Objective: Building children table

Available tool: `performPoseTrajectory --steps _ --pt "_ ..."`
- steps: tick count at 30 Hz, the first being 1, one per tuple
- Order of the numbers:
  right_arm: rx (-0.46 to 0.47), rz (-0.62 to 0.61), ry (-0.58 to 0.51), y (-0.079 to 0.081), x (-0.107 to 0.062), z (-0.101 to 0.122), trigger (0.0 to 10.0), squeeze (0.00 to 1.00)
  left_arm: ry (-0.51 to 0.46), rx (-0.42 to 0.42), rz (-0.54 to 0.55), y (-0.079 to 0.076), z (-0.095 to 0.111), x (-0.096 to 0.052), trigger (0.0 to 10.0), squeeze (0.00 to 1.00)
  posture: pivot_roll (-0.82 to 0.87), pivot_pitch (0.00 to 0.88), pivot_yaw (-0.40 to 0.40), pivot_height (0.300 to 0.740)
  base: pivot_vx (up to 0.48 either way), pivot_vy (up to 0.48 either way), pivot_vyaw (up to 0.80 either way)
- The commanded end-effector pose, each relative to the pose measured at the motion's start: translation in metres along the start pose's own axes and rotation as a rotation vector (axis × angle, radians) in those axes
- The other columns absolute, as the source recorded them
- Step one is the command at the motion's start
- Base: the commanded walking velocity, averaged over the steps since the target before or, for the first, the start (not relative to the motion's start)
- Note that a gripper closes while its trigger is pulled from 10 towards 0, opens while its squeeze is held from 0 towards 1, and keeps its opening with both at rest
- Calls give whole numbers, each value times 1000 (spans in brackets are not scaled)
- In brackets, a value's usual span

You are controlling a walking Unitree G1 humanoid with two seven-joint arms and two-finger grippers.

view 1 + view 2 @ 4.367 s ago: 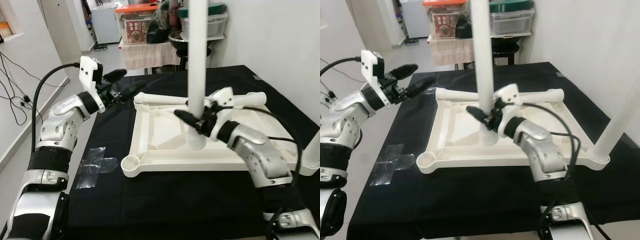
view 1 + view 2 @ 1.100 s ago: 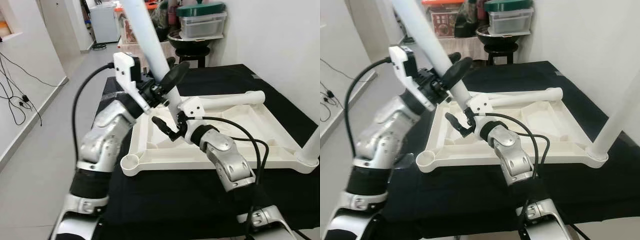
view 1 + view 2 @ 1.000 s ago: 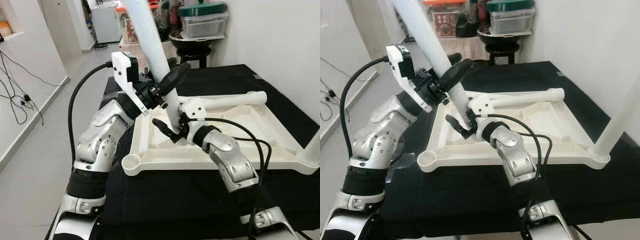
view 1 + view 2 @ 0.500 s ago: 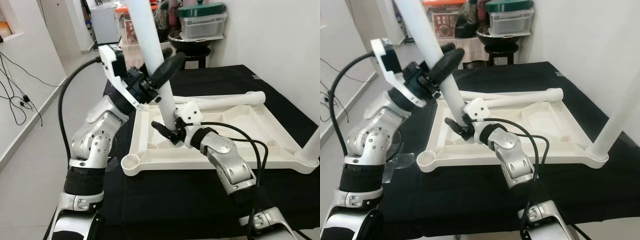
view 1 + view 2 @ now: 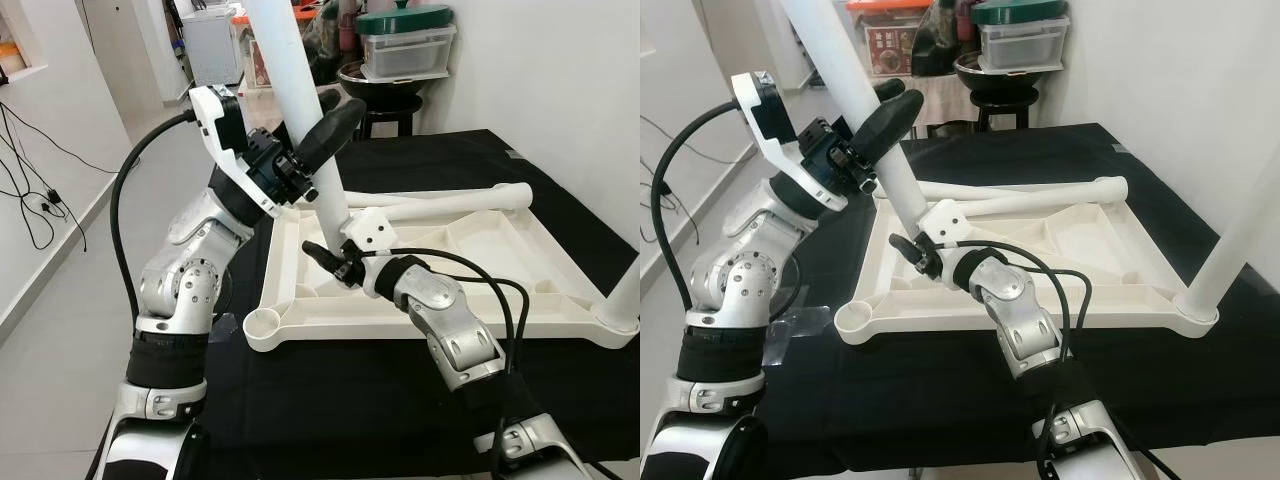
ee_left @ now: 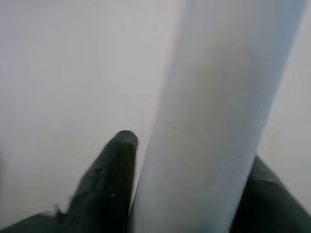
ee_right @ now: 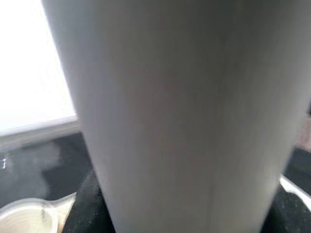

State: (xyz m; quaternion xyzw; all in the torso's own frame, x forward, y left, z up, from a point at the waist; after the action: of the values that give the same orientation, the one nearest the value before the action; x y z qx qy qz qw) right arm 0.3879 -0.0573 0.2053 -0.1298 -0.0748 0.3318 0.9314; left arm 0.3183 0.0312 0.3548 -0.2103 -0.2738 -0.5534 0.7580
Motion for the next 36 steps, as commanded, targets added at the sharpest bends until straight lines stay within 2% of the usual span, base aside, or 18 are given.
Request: performPoseTrajectory --steps 1,8,9,11,13,14,15,19,21,23,24,25,28,29,31,32,33,36 --pt "23 -24 35 0 9 -1 0 0 51 -86 -204 -38 -19 19 10000 1000 -7 0 43 740 0 0 0" --pt "53 -85 30 -11 5 -3 0 0 56 -56 -60 -13 -20 0 10000 1000 -10 0 45 740 0 0 0" --pt "73 -123 27 -19 3 -3 0 0 58 -30 12 -1 -18 -10 10000 1000 -7 0 47 740 0 0 0" --pt "73 -123 27 -19 3 -3 0 0 58 -30 12 -1 -18 -10 10000 1000 -7 0 47 740 0 0 0" --pt "118 -235 19 -43 -2 -3 0 0 66 87 248 36 -10 -33 10000 1000 -3 0 44 740 0 0 0" --pt "118 -235 19 -43 -2 -3 0 0 66 87 248 36 -10 -33 10000 1000 -3 0 44 740 0 0 0" --pt "159 -343 7 -64 -8 -2 0 0 80 266 471 65 2 -54 10000 1000 1 0 41 740 0 0 0" --pt "159 -343 7 -64 -8 -2 0 0 80 266 471 65 2 -54 10000 1000 1 0 41 740 0 0 0" --pt "170 -376 3 -70 -10 -3 0 0 85 329 535 72 6 -60 10000 1000 3 0 39 740 0 0 0" --pt "208 -490 4 -91 -19 -6 0 0 102 491 652 78 16 -72 10000 1000 8 0 33 740 0 0 0" --pt "208 -490 4 -91 -19 -6 0 0 102 491 652 78 16 -72 10000 1000 8 0 33 740 0 0 0" --pt "229 -548 1 -100 -23 -7 0 0 126 624 735 80 20 -80 10000 1000 6 0 35 740 0 0 0" --pt "241 -547 -3 -100 -24 -7 0 0 155 668 787 84 17 -88 10000 1000 7 0 39 740 0 0 0" --pt "259 -523 -10 -96 -22 -7 1765 0 211 703 879 90 8 -105 10000 173 9 0 38 740 0 0 0" --pt "267 -509 -14 -94 -21 -7 1765 0 234 708 918 93 5 -112 10000 173 9 0 38 740 0 0 0" --pt "281 -483 -28 -88 -20 -4 10000 0 288 716 1003 95 -5 -135 10000 0 8 0 41 740 0 0 0" --pt "297 -463 -50 -85 -20 0 10000 0 329 699 1100 96 -14 -159 10000 0 11 0 38 740 0 0 0" --pt "306 -452 -65 -83 -20 4 10000 0 354 687 1162 96 -19 -174 10000 0 13 0 38 740 0 0 0"
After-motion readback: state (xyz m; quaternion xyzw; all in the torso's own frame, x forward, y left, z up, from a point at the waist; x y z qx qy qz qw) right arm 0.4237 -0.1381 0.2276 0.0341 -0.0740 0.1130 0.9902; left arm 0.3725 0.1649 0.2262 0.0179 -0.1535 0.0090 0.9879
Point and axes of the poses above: a point about 5 cm out from each wrist's last joint towards the gripper, its own x axis pointing out of the wrist towards the gripper, its own z axis along the axis of the wrist's last joint, y = z × x, the point moved 5 cm from there along x, pointing out of the wrist towards the gripper, and after that the axes turned 2 degrees about x, right-handed, at the moved point
